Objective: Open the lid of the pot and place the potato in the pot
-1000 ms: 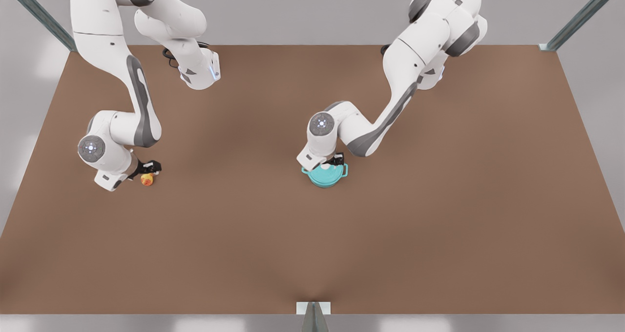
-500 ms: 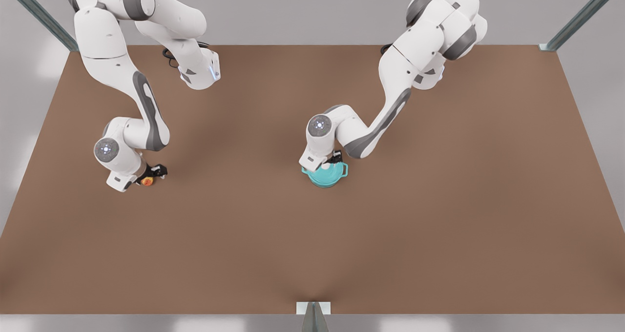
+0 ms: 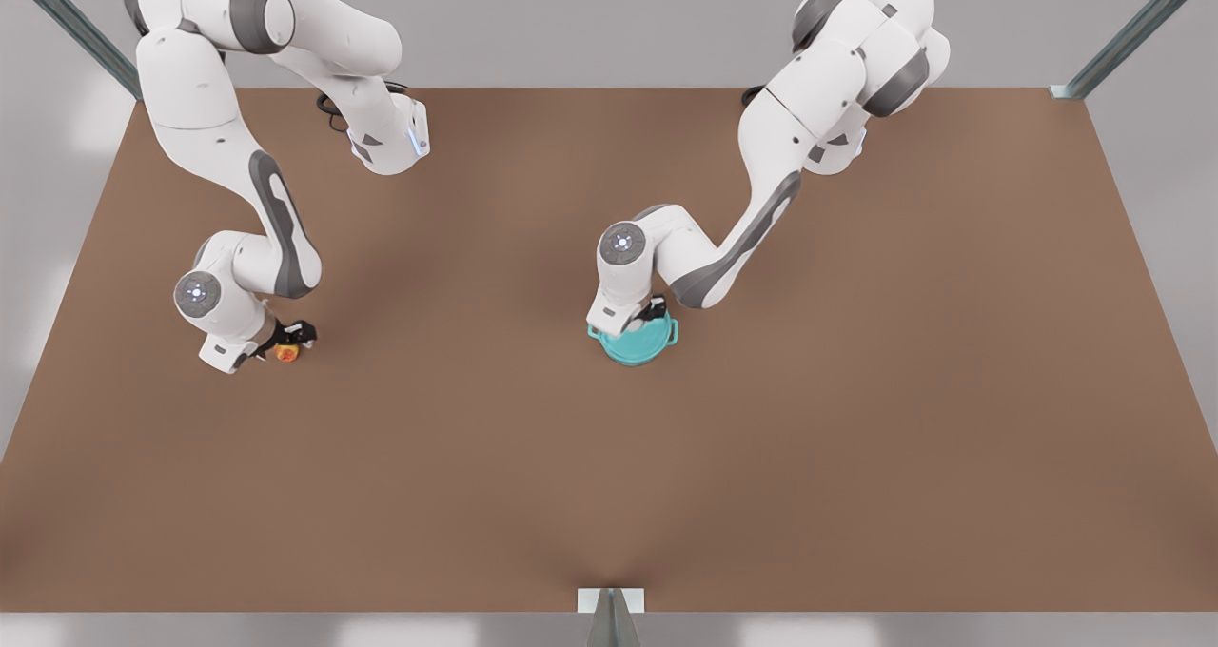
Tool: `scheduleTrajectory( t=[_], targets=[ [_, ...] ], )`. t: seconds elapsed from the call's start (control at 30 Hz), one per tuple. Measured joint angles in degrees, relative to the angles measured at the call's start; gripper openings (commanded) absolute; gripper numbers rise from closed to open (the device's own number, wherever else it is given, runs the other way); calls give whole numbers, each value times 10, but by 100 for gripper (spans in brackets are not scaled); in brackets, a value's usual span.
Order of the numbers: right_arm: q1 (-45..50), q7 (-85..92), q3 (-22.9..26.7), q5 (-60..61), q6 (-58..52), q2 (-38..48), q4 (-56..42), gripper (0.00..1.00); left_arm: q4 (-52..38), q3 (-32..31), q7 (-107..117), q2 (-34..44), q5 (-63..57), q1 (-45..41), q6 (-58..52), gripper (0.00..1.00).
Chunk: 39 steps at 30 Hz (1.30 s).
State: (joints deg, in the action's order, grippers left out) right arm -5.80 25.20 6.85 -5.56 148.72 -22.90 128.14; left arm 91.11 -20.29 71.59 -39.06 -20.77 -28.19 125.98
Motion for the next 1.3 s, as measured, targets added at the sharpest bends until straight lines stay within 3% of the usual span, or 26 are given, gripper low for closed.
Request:
scheduleTrajectory(
  t=[0.17, 0.3, 0.33, 0.37, 0.43, 0.57, 0.63, 0.7, 0.77, 1.0, 1.07, 1.17, 1.3],
  targets=[
    [-5, 12, 0, 0, 2, -8, 0, 100, -59, 25, 6, -18, -3, 26, -4, 24],
    [-12, 21, 0, 0, 2, -15, 0, 100, -190, 108, -18, -147, 1, 43, 3, 28],
    [-13, 23, 0, 0, 2, -16, 0, 100, -202, 113, -27, -164, 2, 58, 10, 36],
    [-14, 26, 0, 0, 2, -17, 1, 100, -208, 113, -36, -169, 2, 68, 15, 100],
    [-15, 29, 0, 0, 3, -19, 1, 98, -215, 113, -67, -152, 6, 84, 1, 100],
    [-16, 36, 0, 0, 2, -20, 1, 82, -218, 111, -156, -69, 46, 142, -80, 100],
    [-15, 39, -1, 0, 2, -21, 1, 82, -197, 112, -216, 46, 114, 238, -165, 100],
    [-14, 41, -4, 0, 2, -20, 0, 81, -8, 116, -270, 249, 157, 296, -208, 100],
    [-12, 43, -6, 1, 2, -20, 0, 78, 14, 112, -318, 307, 180, 316, -265, 100],
    [-11, 47, -11, 2, 2, -27, -2, 76, -40, 107, -451, 271, 208, 313, -334, 100],
    [-11, 48, -11, 2, 2, -29, -3, 72, -42, 107, -480, 268, 209, 312, -340, 100],
    [-11, 50, -11, 2, 2, -29, -3, 56, -42, 106, -518, 266, 209, 311, -345, 100],
    [-11, 54, -15, 4, -5, -12, -4, 55, -42, 106, -560, 266, 209, 311, -349, 100]
  ],
)
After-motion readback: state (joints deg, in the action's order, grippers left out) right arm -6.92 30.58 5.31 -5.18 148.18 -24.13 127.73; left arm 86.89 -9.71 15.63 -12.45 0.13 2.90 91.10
